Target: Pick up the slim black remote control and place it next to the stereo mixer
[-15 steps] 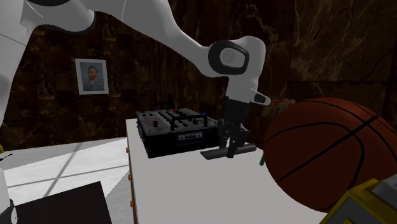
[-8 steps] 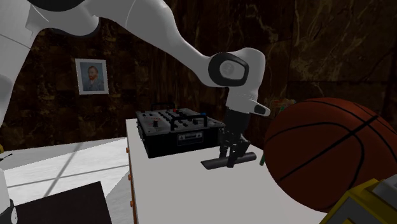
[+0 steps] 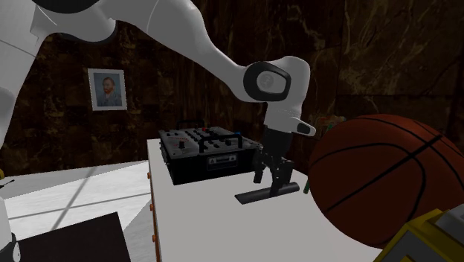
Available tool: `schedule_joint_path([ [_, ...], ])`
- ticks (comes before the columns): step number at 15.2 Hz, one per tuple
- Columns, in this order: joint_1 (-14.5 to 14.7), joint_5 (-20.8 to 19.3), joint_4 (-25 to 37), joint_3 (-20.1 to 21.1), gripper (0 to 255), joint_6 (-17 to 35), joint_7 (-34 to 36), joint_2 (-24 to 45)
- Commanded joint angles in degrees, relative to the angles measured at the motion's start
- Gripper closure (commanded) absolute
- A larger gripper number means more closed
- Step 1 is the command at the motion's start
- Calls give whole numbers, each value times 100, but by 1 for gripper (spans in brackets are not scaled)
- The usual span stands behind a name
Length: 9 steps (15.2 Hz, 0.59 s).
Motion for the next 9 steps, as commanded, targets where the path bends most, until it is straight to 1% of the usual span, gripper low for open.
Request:
schedule_joint_path([
  [1,0,0,0,0,0,0,0,0],
  [4,0,0,0,0,0,0,0,0],
  [8,-33,-56,628,-32,0,-700,43,-79],
  [9,-33,-56,628,-32,0,-700,43,-79],
])
